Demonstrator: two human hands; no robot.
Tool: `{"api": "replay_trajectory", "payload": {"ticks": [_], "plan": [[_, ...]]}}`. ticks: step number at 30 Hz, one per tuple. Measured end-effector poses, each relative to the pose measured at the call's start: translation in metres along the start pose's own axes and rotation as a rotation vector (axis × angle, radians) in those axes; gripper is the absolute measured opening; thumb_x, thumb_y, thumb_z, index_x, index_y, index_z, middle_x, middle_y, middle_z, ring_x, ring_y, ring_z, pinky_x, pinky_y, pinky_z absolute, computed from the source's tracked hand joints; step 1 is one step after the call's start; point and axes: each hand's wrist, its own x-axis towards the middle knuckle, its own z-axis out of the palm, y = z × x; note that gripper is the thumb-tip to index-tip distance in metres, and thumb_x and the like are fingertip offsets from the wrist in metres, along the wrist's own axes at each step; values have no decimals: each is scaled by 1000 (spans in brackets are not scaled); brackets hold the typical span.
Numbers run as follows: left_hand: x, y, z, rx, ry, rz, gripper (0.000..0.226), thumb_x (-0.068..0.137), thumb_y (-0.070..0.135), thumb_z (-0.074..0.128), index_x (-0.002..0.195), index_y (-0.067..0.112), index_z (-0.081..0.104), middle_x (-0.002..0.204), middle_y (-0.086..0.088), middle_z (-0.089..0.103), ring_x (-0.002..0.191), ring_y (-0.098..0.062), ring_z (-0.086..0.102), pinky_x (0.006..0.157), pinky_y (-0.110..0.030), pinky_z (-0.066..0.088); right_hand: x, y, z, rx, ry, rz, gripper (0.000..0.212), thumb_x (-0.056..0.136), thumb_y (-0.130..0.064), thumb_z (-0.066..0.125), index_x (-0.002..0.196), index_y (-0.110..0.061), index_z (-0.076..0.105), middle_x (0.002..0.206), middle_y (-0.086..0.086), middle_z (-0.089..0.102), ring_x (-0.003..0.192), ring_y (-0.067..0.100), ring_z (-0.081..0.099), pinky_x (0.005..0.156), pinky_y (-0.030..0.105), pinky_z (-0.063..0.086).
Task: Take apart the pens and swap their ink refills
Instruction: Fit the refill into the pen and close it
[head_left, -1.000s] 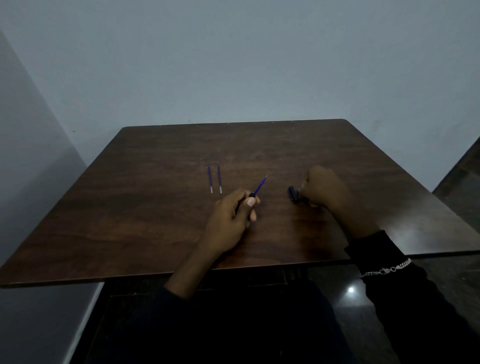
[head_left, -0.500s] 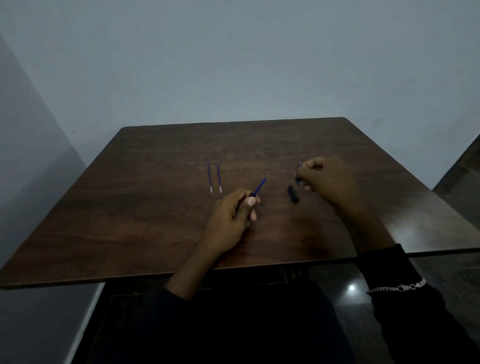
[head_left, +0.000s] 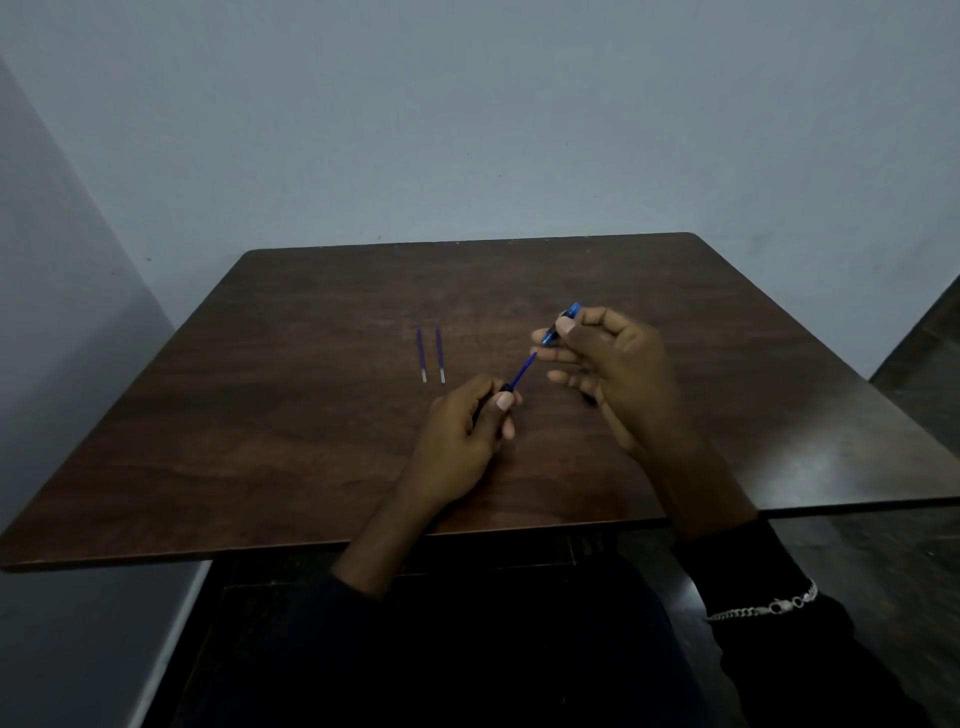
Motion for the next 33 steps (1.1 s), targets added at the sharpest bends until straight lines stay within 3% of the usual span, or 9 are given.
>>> {"api": "replay_trajectory", "payload": {"ticks": [15, 23, 29, 33], "plan": [[-1, 1, -1, 7, -15, 3, 22, 109, 17, 50, 99, 9, 67, 71, 7, 67, 63, -23, 64, 64, -35, 51, -3, 5, 3, -103, -19, -52, 10, 100, -16, 65, 104, -7, 64, 99, 8, 81, 89, 25, 79, 65, 27, 61], [-1, -1, -1, 16, -20, -4, 23, 109, 21, 49, 98, 12, 67, 71, 11, 68, 59, -6, 60, 60, -22, 49, -2, 8, 3, -193, -46, -82, 7, 101, -17, 64, 105, -11, 66, 98, 6, 81, 85, 24, 79, 64, 28, 61], [-1, 1, -2, 19, -18, 22, 23, 110, 20, 49, 95, 13, 65, 71, 7, 68, 59, -8, 61, 63, -35, 51, -5, 14, 2, -222, -107, -7, 10, 99, -16, 66, 106, -9, 68, 98, 5, 81, 89, 23, 79, 69, 31, 63], [0, 1, -3, 14, -23, 26, 22, 109, 19, 49, 94, 12, 64, 72, 6, 68, 61, -6, 61, 63, -33, 51, -9, 28, 7, -227, -110, 12, 9, 95, -15, 71, 101, -9, 71, 99, 8, 80, 90, 19, 76, 70, 33, 61]]}}
